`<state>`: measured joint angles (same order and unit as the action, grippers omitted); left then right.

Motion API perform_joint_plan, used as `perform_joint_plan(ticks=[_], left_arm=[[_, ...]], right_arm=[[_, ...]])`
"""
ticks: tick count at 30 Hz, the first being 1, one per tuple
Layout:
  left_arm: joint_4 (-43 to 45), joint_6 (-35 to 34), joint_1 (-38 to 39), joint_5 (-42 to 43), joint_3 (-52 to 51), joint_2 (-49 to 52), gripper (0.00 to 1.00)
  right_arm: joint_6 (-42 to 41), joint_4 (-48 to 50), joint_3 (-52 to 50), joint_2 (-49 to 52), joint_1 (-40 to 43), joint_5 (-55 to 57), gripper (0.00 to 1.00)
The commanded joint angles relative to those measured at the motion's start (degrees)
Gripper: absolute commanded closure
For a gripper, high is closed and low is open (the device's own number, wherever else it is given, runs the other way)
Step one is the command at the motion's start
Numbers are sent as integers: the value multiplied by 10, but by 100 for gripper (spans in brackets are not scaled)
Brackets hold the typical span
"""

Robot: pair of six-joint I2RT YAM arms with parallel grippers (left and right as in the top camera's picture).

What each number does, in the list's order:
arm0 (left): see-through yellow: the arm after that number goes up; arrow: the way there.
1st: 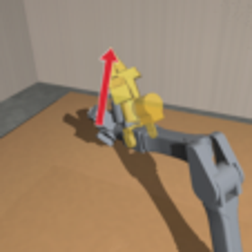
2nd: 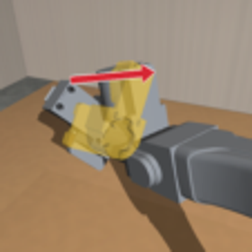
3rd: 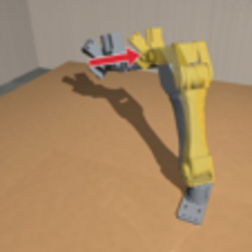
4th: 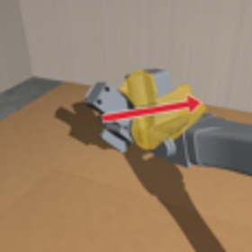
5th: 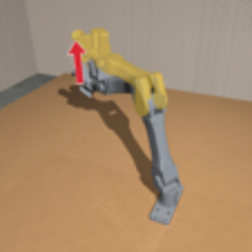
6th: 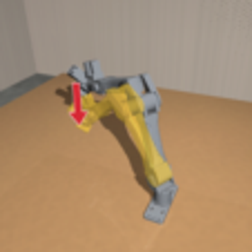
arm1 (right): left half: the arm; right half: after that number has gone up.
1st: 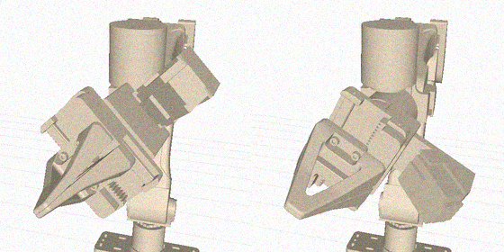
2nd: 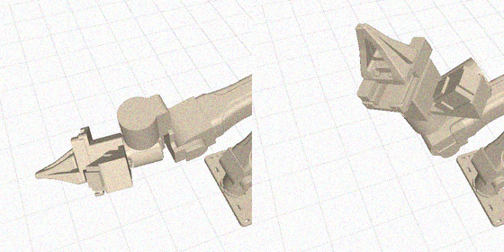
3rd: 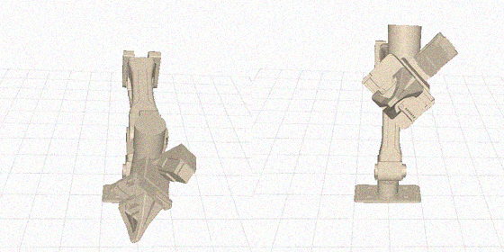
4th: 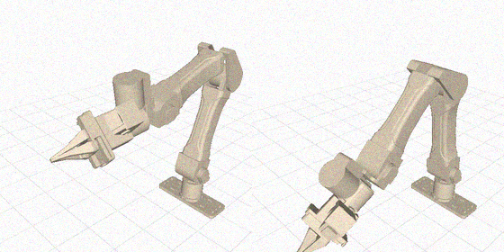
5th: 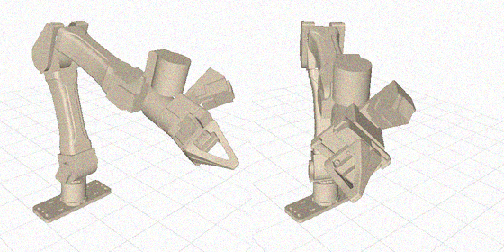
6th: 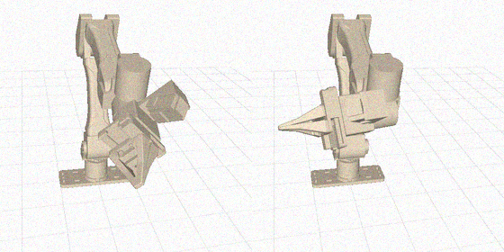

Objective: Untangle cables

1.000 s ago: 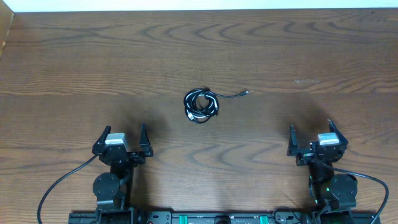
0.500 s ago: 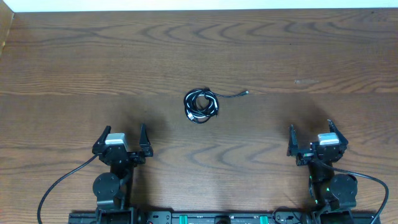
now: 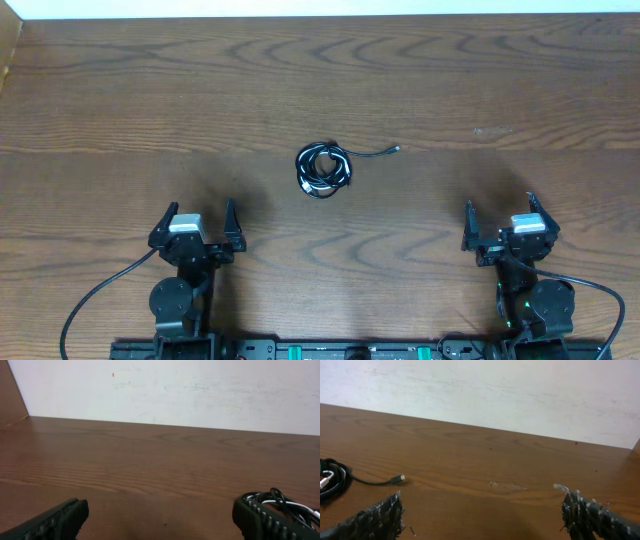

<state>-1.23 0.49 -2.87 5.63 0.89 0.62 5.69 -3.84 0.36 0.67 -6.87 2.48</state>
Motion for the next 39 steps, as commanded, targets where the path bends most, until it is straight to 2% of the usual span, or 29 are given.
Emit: perform_joint_plan(ticks=[1,12,22,31,35,39], left_arm=[[-24,10,2,3,-7,-4,2],[-22,7,2,4,-3,-4,2],[-41,7,2,60,24,-4,2],[-234,8,2,60,174,35,2],[-296,8,2,74,264,110,2],[-339,8,2,140,367,217,2]], right_arm=[[6,-3,-1,-3,-3,-1,1],[6,-2,-1,-3,-3,-1,1],[6,-3,-1,-3,-3,-1,1],[6,-2,-1,-3,-3,-1,1],[6,-3,-1,-3,-3,-1,1],[6,-3,-1,-3,-3,-1,1]])
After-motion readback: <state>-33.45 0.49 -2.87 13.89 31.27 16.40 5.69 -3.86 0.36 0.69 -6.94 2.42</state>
